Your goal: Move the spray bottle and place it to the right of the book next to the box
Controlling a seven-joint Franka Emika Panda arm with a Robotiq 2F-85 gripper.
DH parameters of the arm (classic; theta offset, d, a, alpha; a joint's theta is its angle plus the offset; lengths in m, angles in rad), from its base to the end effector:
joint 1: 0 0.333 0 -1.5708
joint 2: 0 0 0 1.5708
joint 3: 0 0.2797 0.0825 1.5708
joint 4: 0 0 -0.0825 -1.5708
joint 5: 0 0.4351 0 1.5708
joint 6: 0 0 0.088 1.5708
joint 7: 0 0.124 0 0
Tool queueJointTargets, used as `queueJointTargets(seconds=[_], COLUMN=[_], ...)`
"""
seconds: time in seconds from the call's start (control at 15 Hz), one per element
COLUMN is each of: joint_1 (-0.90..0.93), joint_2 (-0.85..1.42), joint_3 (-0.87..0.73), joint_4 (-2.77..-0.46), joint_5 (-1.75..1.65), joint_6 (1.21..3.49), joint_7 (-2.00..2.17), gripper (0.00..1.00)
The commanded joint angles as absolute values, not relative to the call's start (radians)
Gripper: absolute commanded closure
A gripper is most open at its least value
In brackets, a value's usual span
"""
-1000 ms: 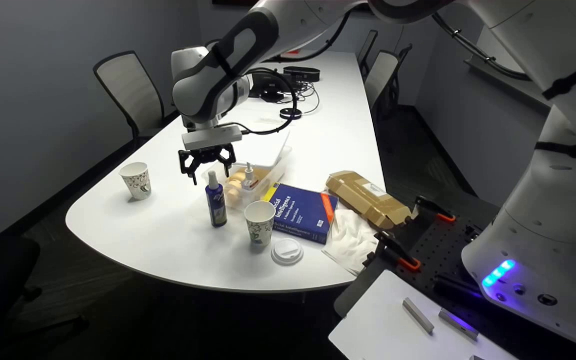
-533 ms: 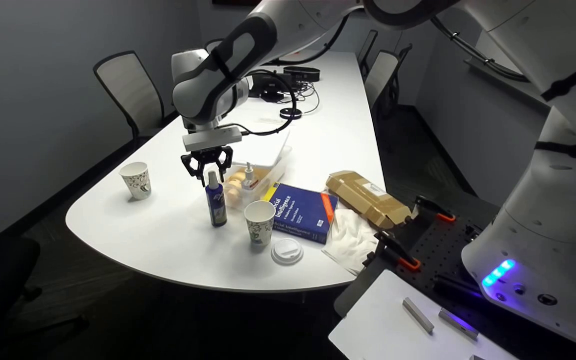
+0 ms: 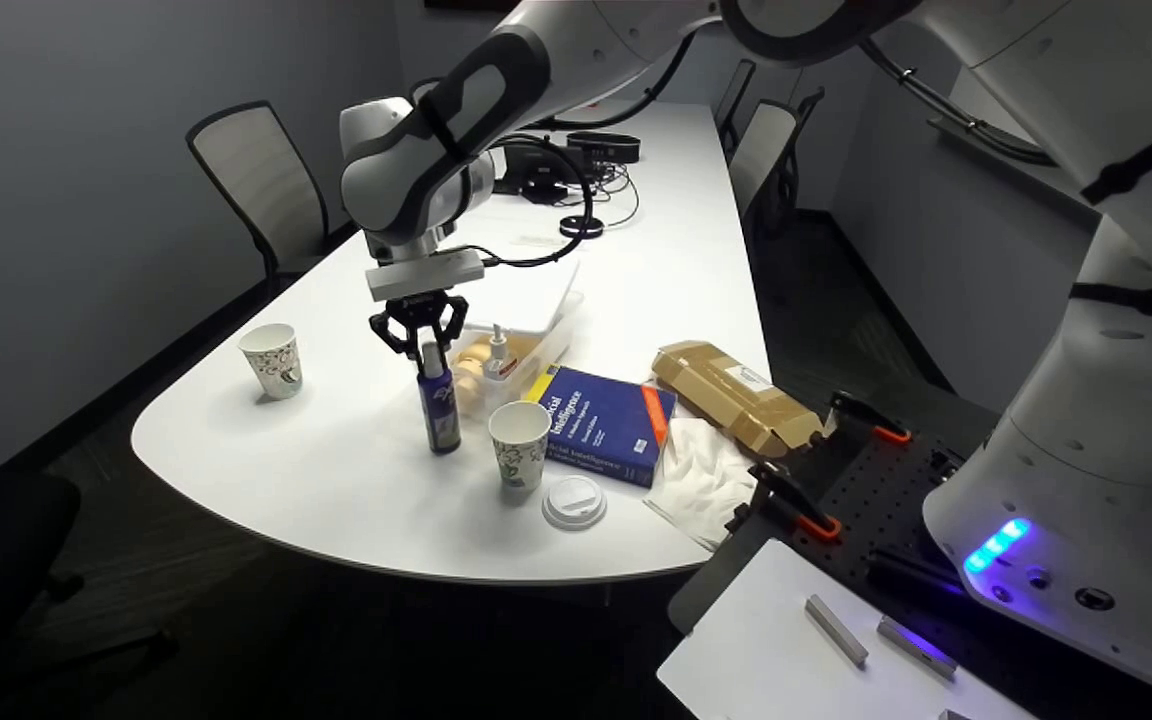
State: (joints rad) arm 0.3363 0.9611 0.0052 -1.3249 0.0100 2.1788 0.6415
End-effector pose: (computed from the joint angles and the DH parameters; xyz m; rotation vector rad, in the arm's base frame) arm 0.6910 0.2456 0.0698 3.0612 -0.4754 -0.1555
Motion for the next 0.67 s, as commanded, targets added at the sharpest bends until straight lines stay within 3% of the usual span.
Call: queueJointTargets(seconds=[0.0,0.6], joint_1=[0.341,0.321], joint_2=[0.974,0.745], joint_3=[0.005,-0.005], joint_4=[-1.264,-1.369], joint_5=[0.031,0.048], joint_6=[2.105,2.114], joint_7=[0.675,0.773], gripper=[0.92,0.92])
